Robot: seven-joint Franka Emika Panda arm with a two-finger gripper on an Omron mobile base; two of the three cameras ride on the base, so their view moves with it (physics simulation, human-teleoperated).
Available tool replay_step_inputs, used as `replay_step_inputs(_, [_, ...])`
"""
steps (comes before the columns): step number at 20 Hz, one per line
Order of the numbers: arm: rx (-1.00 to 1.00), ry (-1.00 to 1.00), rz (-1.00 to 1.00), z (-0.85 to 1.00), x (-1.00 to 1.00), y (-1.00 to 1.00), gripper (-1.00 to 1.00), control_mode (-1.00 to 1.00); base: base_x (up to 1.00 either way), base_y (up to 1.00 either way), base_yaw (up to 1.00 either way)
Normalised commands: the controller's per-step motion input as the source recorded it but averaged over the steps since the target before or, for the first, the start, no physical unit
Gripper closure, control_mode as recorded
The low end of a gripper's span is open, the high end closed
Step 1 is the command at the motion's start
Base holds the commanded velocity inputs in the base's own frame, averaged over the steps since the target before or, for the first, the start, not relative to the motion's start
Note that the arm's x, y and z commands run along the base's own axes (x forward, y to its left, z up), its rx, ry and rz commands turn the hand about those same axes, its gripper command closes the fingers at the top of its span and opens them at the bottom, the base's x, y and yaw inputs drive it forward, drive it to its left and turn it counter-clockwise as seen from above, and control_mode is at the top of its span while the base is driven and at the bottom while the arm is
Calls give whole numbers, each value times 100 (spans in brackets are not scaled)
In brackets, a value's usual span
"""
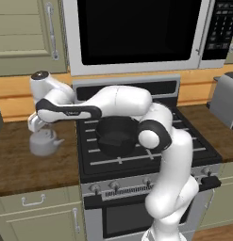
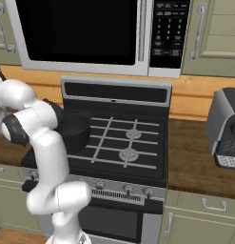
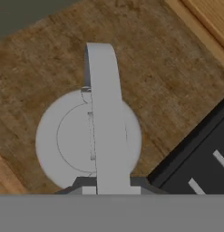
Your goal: Pick the kettle from the counter and place it on a stove burner. Then turn the burner on.
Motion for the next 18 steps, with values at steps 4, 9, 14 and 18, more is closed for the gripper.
replay_step_inputs(4, [-8, -4, 1, 62, -64, -35, 100, -100, 0, 0, 0])
replay_step_inputs(9, [-3, 0, 0, 62, -49, -57, 100, -100, 0, 0, 0])
replay_step_inputs(14, [0, -2, 0, 38, -39, -80, 100, -100, 0, 0, 0])
replay_step_inputs(18, [0, -10, 0, 11, -52, -82, 100, -100, 0, 0, 0])
